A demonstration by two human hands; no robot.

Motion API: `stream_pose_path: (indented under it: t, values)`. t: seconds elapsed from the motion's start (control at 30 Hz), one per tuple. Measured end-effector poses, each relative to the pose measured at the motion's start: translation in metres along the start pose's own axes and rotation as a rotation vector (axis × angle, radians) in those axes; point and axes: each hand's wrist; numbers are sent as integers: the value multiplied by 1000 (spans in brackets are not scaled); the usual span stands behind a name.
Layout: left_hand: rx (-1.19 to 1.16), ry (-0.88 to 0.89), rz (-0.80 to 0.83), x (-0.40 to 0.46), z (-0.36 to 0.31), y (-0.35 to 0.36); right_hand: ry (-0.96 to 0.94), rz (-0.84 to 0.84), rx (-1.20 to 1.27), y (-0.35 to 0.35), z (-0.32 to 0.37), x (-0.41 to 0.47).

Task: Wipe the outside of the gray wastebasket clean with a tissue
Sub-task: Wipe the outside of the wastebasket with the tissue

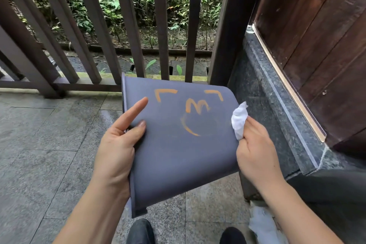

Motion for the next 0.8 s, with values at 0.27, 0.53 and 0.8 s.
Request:
stream_pose_path:
  t: [0.27, 0.53, 0.8]
  values:
    - [35, 25, -1, 2, -2, -3, -122, 46, 74, 14, 27, -24]
    - [115, 17, -22, 6, 3, -2, -375, 369, 68, 58, 69, -81]
    - [68, -21, -76, 7, 6, 8, -72, 126, -20, 35, 37, -45]
Point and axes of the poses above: each hand's wrist, its own x-axis towards the middle knuckle, its own y-axis out of the palm, z = x × y, and after that the axes turned 15 degrees about x, right-handed
